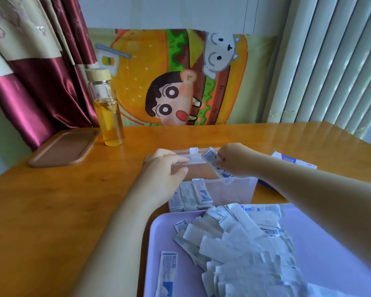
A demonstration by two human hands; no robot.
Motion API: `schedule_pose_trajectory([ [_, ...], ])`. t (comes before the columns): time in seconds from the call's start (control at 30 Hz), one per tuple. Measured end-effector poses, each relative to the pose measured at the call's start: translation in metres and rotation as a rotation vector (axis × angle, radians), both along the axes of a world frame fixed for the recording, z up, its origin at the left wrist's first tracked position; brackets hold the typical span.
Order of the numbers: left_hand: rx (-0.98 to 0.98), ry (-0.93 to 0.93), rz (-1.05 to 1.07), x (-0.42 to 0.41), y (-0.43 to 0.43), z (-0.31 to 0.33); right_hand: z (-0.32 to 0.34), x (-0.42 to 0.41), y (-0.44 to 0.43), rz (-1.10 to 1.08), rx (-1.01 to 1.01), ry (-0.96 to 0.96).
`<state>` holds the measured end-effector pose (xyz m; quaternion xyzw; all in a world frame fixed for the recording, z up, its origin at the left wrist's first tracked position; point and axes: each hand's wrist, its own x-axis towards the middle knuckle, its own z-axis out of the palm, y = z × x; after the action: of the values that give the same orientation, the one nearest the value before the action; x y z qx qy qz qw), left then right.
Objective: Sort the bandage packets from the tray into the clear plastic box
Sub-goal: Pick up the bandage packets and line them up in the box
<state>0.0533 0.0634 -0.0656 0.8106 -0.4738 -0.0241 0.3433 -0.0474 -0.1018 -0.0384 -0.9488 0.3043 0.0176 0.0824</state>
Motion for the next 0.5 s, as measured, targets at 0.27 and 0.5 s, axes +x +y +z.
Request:
schedule_pose_trajectory([
  [0.27,0.203,0.028,-0.038,0.004,0.000,-0.003,-0.010,0.022,0.003,-0.065,-0.104,0.375],
  [0.5,0.276,0.098,-0.071,0.009,0.002,-0.006,-0.017,0.029,-0.001,-0.111,-0.008,0.517],
])
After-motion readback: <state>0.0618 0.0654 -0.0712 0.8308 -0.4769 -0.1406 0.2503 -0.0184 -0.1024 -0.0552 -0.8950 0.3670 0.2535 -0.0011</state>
